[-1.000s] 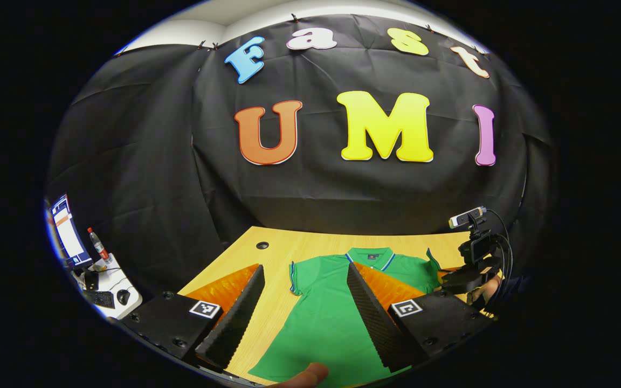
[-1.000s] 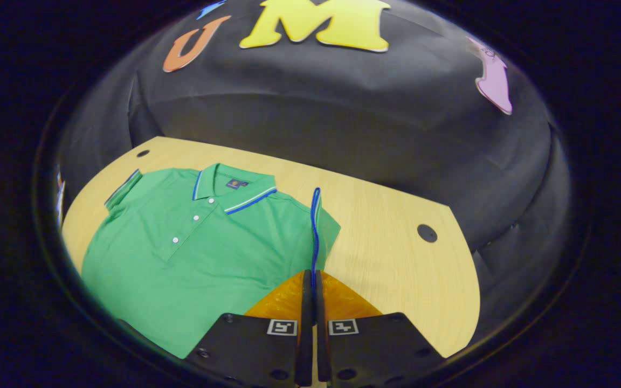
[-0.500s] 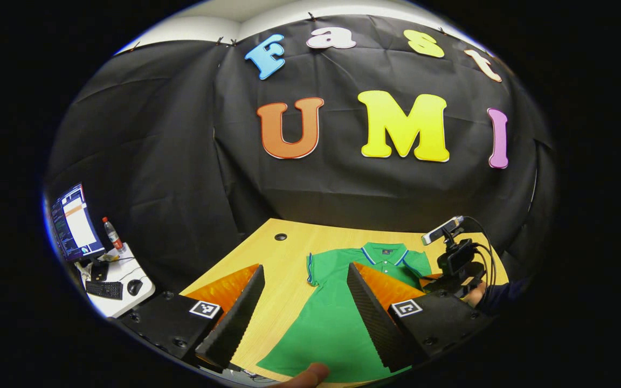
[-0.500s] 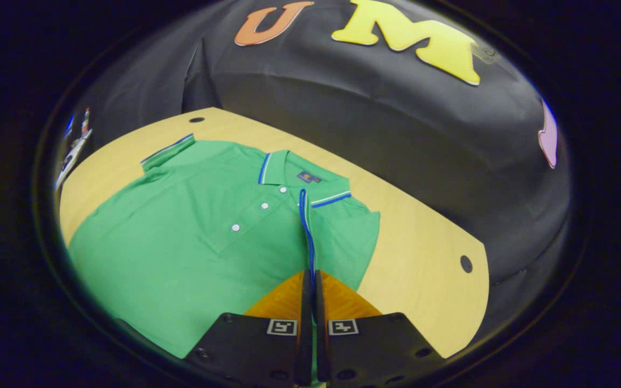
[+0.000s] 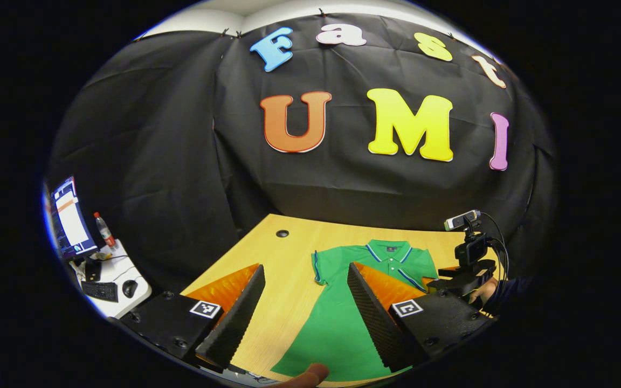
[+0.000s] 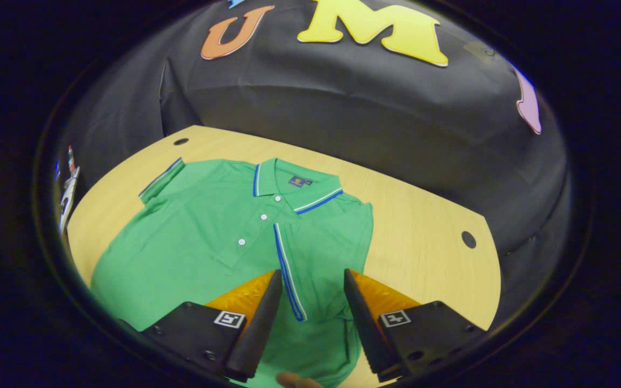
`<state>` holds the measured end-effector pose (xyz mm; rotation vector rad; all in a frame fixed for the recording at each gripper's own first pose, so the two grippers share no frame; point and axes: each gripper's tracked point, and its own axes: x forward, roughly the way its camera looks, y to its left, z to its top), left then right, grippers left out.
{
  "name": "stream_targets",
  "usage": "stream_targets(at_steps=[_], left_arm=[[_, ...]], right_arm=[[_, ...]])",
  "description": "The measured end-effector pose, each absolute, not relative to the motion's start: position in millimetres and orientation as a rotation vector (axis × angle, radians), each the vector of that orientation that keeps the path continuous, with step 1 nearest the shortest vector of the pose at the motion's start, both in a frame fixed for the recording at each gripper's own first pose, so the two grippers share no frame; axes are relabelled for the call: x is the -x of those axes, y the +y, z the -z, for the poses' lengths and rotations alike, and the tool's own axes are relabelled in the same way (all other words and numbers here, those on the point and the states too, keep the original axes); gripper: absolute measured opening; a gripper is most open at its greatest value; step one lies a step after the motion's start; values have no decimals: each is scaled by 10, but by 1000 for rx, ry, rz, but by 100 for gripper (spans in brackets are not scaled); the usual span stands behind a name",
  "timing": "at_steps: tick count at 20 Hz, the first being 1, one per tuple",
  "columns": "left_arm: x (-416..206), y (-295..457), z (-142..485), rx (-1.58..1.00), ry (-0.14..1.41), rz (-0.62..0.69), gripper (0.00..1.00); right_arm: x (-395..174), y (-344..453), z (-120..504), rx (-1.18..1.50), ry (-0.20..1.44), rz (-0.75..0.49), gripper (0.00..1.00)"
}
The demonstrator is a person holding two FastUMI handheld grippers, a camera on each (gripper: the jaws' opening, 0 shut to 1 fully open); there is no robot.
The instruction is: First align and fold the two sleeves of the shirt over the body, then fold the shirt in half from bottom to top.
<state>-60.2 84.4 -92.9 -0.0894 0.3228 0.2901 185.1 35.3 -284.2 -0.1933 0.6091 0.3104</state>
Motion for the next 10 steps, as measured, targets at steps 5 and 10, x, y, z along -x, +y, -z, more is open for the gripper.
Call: stream_targets(at_steps=[5,10], left_arm=[[227,1040,1133,105,343,-198,99],[-266,1213,1476,99,370,-152,99]], right_arm=[[-1507,237,2236,120,545,-220,87],[-1025,157,1553,44,416,-157,88]])
